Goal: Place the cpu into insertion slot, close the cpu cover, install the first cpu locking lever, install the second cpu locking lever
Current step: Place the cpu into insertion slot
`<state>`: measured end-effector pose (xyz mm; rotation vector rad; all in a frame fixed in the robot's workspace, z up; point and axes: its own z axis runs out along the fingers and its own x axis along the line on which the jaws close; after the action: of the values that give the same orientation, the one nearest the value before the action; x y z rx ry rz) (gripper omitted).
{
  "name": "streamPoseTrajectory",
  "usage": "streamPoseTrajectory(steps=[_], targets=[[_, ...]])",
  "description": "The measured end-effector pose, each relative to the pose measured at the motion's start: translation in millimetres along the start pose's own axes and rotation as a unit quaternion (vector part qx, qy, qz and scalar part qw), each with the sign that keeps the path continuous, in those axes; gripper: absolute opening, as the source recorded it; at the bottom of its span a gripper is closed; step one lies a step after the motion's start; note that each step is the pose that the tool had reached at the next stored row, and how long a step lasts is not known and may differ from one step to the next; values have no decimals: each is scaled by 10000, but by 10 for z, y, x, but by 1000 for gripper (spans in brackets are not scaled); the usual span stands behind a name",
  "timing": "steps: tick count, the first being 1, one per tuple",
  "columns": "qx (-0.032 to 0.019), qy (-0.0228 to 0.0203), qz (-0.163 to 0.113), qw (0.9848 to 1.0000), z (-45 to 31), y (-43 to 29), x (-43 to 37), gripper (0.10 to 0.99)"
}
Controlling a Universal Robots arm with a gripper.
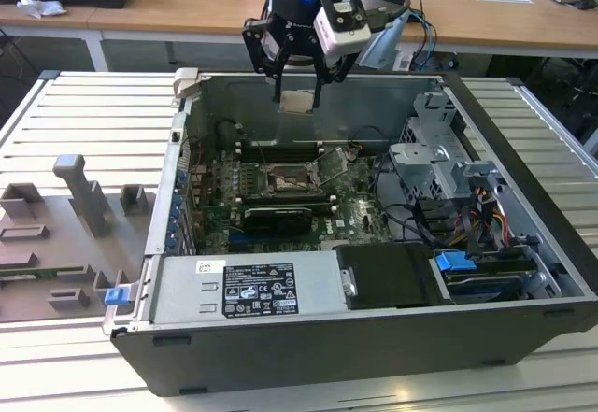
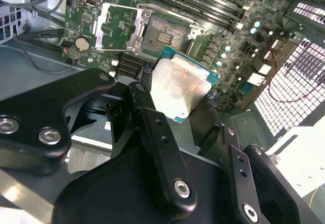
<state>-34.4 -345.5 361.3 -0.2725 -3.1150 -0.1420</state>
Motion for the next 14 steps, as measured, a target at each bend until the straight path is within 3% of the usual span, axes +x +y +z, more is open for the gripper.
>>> streamPoseTrajectory(steps=[14], targets=[[-4,-21,240,9997,3,0,0,537]])
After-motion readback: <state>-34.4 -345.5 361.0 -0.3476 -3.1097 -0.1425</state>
